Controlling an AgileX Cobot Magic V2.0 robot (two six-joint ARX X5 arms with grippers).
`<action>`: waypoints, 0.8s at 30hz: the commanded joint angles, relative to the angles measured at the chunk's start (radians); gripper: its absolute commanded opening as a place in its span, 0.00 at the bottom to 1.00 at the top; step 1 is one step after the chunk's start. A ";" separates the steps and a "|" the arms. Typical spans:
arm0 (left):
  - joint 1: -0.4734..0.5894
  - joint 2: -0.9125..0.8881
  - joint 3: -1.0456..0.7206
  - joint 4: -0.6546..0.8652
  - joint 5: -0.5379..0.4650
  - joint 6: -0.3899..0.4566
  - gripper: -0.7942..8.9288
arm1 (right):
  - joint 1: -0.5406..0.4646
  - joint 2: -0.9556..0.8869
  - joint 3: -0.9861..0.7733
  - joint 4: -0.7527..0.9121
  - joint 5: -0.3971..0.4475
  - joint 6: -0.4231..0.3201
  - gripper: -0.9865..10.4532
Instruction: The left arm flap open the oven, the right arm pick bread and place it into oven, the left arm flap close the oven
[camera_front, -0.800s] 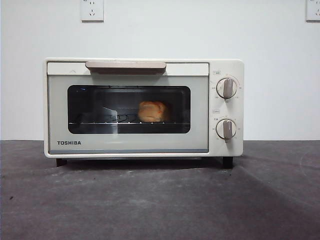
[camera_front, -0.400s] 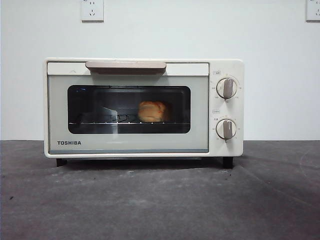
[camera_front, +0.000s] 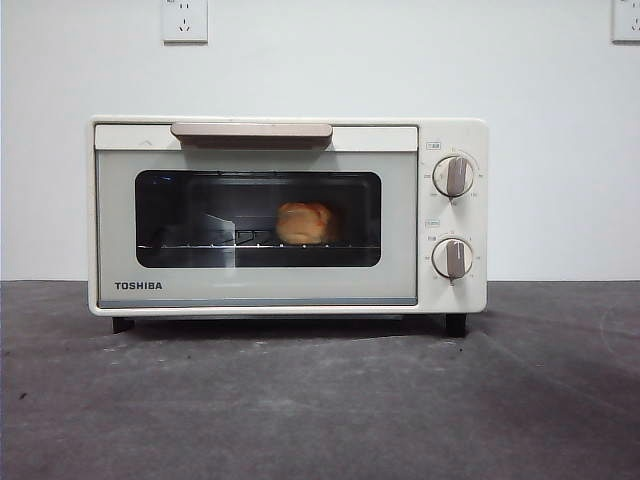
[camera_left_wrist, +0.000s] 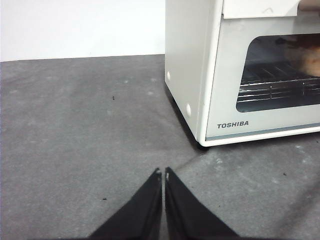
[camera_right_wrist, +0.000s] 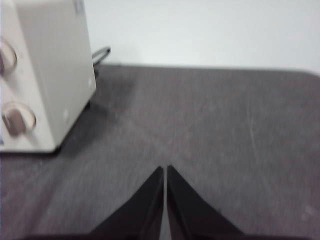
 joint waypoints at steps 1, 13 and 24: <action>0.002 -0.002 -0.021 -0.007 -0.002 0.001 0.10 | -0.002 0.000 -0.007 -0.040 0.002 0.012 0.09; 0.002 -0.002 -0.021 -0.007 -0.002 0.001 0.10 | -0.002 0.000 -0.007 0.034 0.000 0.025 0.09; 0.002 -0.002 -0.021 -0.007 -0.002 0.001 0.10 | -0.002 0.000 -0.007 0.033 0.000 0.025 0.09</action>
